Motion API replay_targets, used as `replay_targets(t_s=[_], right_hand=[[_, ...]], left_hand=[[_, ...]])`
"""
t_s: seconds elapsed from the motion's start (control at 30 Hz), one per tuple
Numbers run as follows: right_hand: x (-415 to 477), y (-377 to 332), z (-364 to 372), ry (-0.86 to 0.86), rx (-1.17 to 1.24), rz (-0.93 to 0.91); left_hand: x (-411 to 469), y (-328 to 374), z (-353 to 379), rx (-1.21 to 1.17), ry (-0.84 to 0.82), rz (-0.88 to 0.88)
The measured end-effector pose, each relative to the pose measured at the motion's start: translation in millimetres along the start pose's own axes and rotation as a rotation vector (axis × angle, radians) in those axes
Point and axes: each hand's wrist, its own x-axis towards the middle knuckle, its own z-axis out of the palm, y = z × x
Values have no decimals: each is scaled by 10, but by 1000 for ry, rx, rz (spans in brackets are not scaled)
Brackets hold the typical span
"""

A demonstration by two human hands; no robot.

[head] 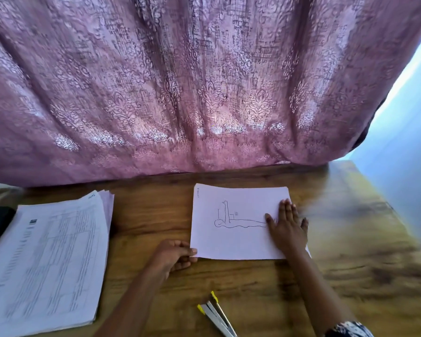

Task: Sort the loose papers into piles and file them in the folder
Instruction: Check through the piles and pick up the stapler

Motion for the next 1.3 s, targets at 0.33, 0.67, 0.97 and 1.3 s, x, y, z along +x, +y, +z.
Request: replay_targets(t_s=[0.33, 0.67, 0.97, 1.3], right_hand=[[-25, -1540, 353, -83, -59, -528], [787, -355, 26, -54, -51, -392], [114, -479, -132, 127, 202, -573], [-1778, -501, 41, -172, 191, -524]], left_hand=[[49, -1, 3, -26, -9, -16], [93, -32, -30, -18, -17, 12], [-97, 18, 2, -27, -57, 56], [-190, 5, 49, -14, -59, 95]])
